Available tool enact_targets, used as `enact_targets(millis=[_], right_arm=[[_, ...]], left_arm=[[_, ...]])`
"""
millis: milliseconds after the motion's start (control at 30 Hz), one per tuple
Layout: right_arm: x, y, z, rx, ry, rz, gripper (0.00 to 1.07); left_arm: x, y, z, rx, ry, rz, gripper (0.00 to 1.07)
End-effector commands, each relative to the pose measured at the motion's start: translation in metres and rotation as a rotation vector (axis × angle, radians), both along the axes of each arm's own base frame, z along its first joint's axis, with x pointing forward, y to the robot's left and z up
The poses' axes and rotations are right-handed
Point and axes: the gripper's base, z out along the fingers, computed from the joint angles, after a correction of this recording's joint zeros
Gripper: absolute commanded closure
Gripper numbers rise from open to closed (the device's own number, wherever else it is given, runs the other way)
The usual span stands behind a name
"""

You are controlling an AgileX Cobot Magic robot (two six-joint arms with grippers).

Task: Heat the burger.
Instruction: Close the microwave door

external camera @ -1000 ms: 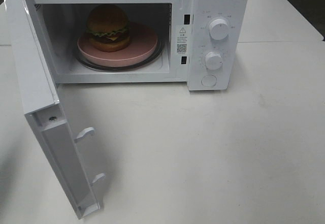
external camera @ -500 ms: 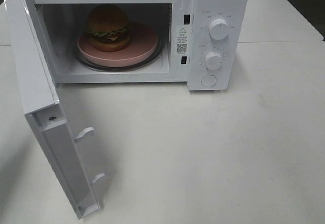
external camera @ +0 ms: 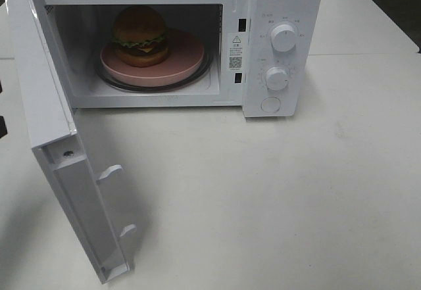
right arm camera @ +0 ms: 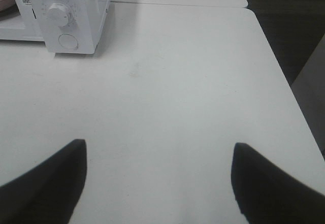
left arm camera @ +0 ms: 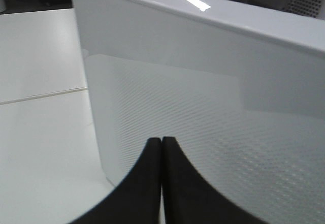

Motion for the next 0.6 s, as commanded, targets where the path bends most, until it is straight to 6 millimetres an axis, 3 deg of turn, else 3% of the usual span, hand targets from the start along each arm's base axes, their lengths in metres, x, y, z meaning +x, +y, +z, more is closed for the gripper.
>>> enact_targets(millis=[33,600], right_arm=[[-0.003,0.0,0.0,-0.003,-0.035,0.002,0.31],[-0.003,0.0,0.0,-0.003,-0.035,0.002,0.31]], left_arm=[[0.003,-0.009,0.003,-0.023,-0.039,-0.046,1.07],[0.019,-0.055,-0.002,-0.084,-0.02,-0.186,1.07]])
